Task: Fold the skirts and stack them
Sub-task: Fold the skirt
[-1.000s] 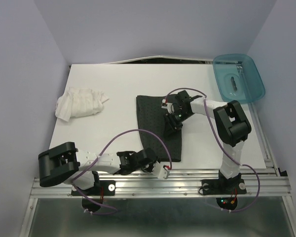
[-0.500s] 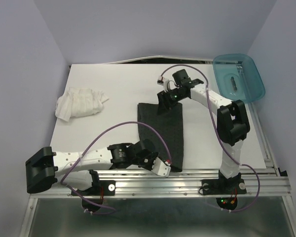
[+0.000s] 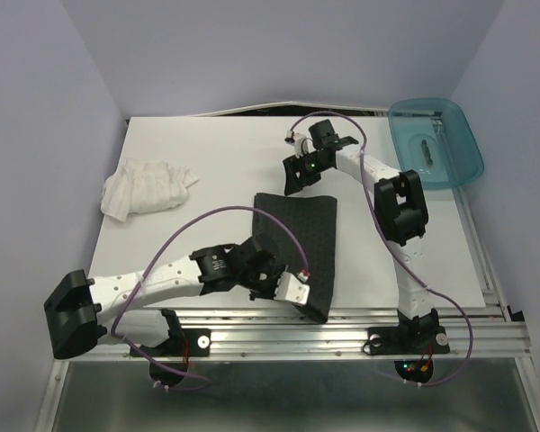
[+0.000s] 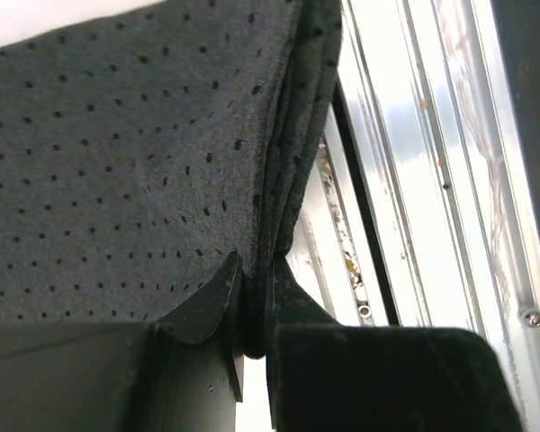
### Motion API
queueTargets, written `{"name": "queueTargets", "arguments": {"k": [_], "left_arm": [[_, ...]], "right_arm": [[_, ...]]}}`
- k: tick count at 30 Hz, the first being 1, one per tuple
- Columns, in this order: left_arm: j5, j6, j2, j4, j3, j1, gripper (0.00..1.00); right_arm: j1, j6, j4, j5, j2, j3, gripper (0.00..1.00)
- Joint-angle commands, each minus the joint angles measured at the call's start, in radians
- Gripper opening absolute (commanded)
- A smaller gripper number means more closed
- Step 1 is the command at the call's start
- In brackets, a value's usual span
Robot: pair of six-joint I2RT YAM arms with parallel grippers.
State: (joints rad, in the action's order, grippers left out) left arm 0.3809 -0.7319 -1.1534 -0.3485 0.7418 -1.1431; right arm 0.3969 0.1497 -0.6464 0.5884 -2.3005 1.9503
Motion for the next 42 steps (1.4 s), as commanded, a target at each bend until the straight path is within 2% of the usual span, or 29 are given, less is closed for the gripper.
{"name": "queueTargets", "arguments": {"k": [1,8,9,15,21,31,42], "left_arm": [[0.120,0.058,-0.026,-0.018,0.106,0.071,0.00],[0.167,0.084,-0.107,-0.046,0.215,0.184,0.00],[0.177,0.086,-0.139,-0.053,0.253,0.225,0.00],[0.248,0.104,-0.284,-0.093,0.404,0.362,0.00],[0.294,0.121,-0.423,-0.106,0.527,0.466,0.00],[0.257,0.170,-0.673,-0.073,0.683,0.591,0.00],[0.171,0.180,-0.732,-0.010,0.740,0.611,0.00]], "right_arm": [[-0.001,0.036,0.016,-0.015,0.015,-0.068,0.69],[-0.001,0.048,0.037,0.074,0.021,-0.206,0.55],[-0.001,0.047,0.050,0.102,0.026,-0.224,0.50],[0.008,0.053,0.091,0.159,0.075,-0.352,0.39],[0.017,0.050,0.106,0.186,0.108,-0.413,0.38],[0.026,0.037,0.122,0.223,0.124,-0.444,0.37],[0.026,0.047,0.126,0.240,0.115,-0.453,0.37]]}}
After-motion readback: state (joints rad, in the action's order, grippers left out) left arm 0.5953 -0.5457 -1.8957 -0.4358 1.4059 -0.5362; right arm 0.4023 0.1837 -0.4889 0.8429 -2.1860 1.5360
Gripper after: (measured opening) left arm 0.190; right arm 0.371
